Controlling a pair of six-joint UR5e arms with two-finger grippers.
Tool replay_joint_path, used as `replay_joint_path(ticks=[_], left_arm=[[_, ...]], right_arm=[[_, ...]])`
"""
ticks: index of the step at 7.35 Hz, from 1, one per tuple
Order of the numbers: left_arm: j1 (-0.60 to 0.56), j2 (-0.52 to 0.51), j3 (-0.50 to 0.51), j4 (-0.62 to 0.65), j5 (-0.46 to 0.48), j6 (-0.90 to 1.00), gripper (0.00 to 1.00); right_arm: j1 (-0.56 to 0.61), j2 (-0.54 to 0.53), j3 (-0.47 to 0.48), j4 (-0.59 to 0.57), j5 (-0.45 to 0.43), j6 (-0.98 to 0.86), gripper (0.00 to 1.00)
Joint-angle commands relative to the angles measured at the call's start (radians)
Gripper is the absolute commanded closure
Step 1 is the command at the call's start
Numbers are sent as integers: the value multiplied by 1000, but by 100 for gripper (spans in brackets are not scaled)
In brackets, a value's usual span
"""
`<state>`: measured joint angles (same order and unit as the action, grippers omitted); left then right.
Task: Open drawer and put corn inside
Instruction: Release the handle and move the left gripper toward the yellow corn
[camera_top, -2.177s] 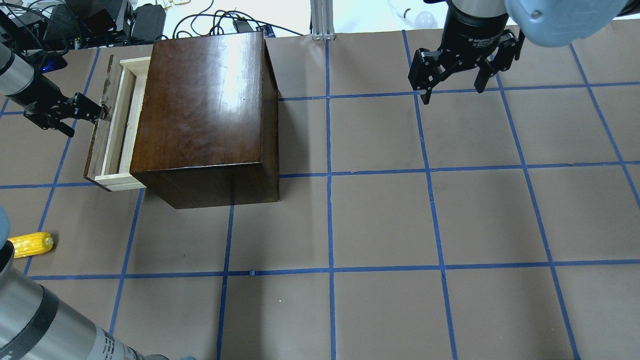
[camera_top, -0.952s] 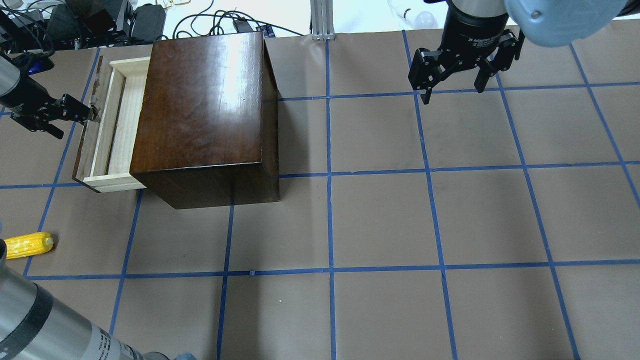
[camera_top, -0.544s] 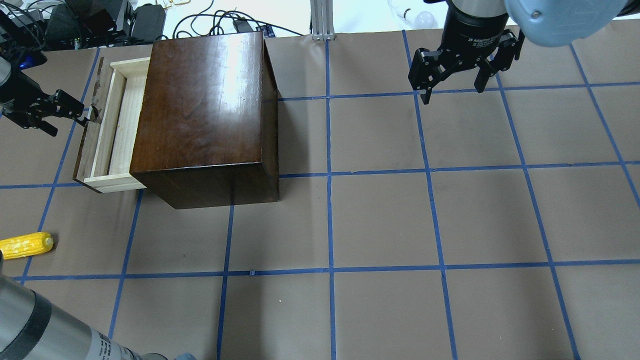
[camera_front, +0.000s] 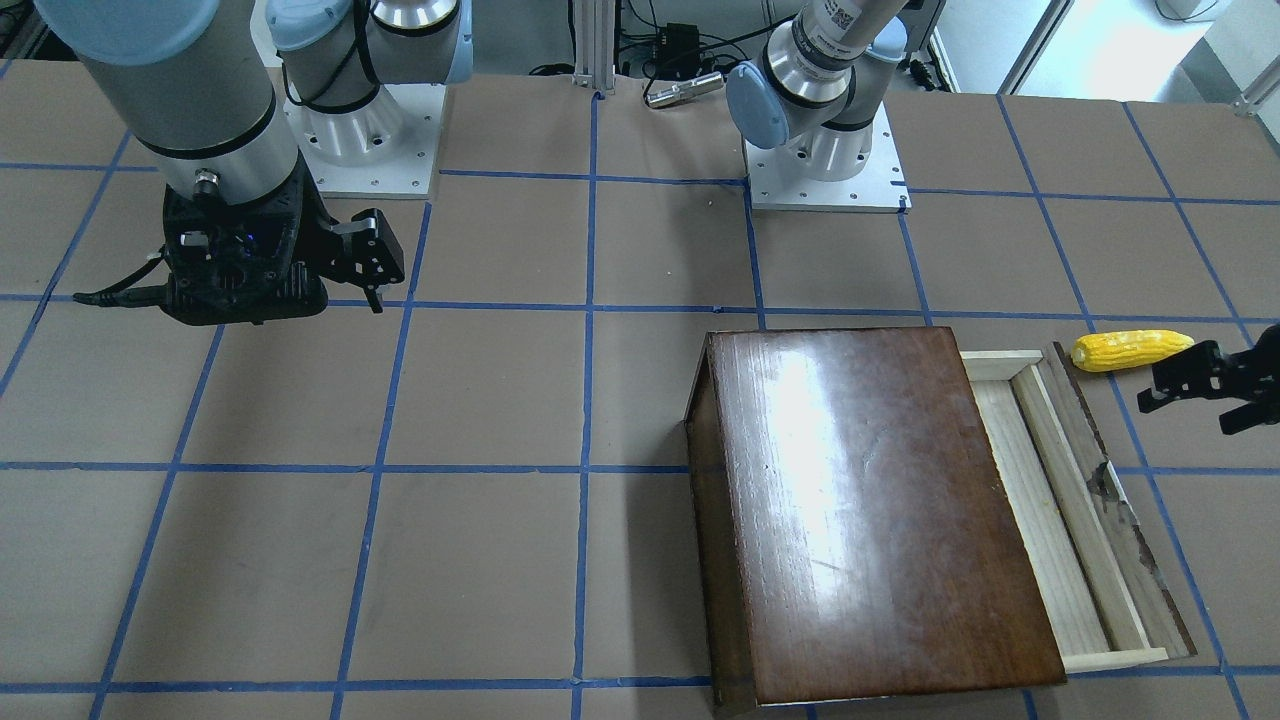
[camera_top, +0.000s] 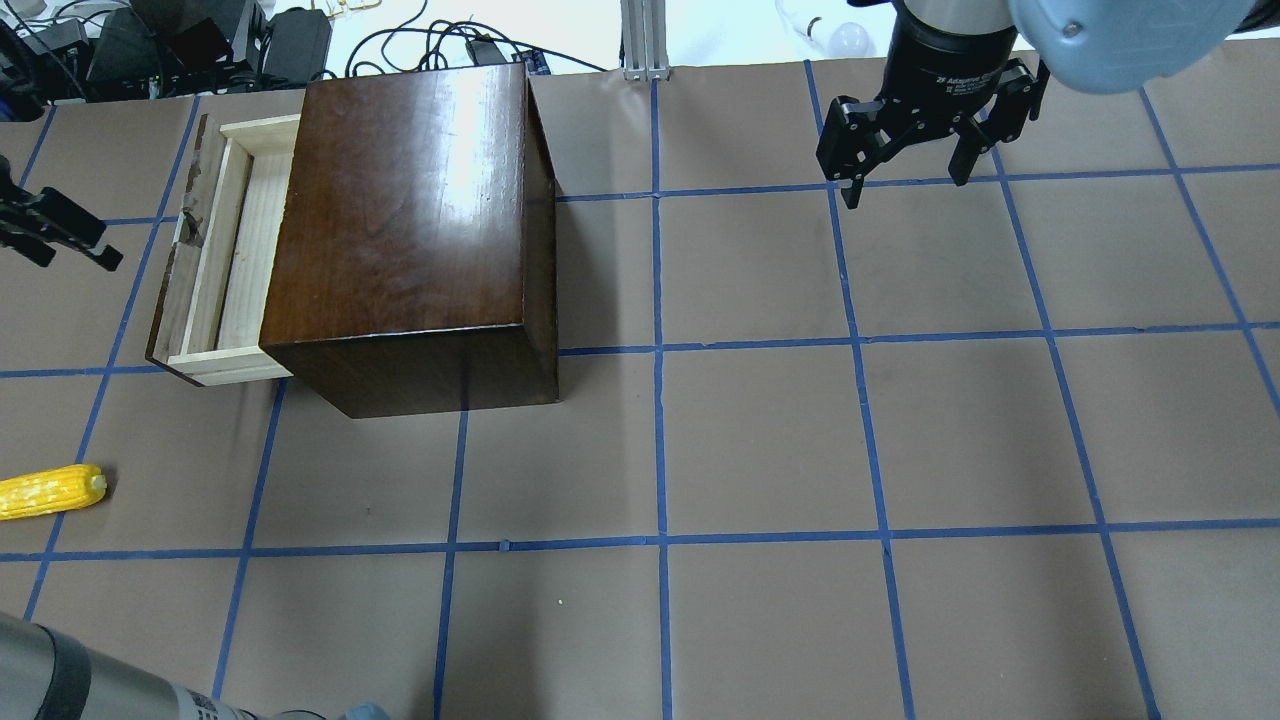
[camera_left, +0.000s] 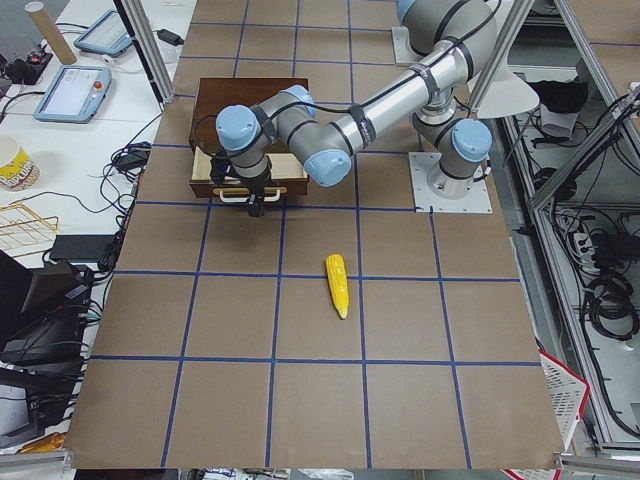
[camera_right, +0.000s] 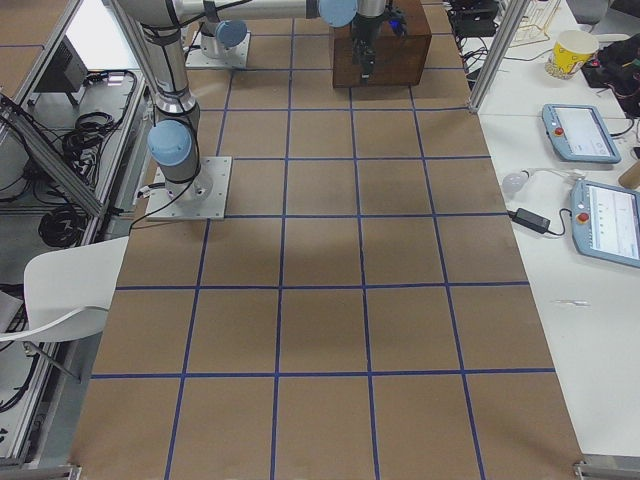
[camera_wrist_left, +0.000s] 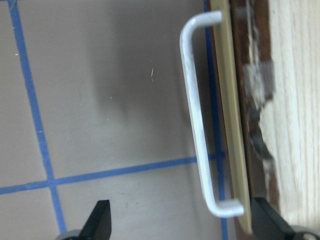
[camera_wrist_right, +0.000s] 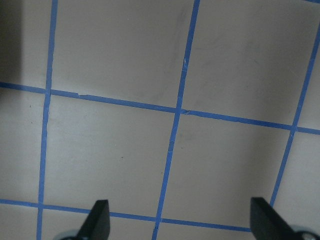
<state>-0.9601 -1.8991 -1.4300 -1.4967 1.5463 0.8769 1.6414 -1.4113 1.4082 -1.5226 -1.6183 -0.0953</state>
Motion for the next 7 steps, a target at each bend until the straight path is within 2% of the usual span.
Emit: replay_joint_path(ticks=[1, 4, 6, 7], left_arm=[[41, 73, -36, -94, 139, 286, 0], [290, 129, -180, -71, 95, 743, 0], [363, 135, -356, 150, 93, 941, 0], [365, 135, -463, 317, 94, 1011, 0]], right_arm=[[0, 0, 0, -1, 0, -1, 0], [0, 0, 0, -1, 0, -1, 0], [0, 0, 0, -1, 0, 0, 0], [0, 0, 0, -1, 0, -1, 0]])
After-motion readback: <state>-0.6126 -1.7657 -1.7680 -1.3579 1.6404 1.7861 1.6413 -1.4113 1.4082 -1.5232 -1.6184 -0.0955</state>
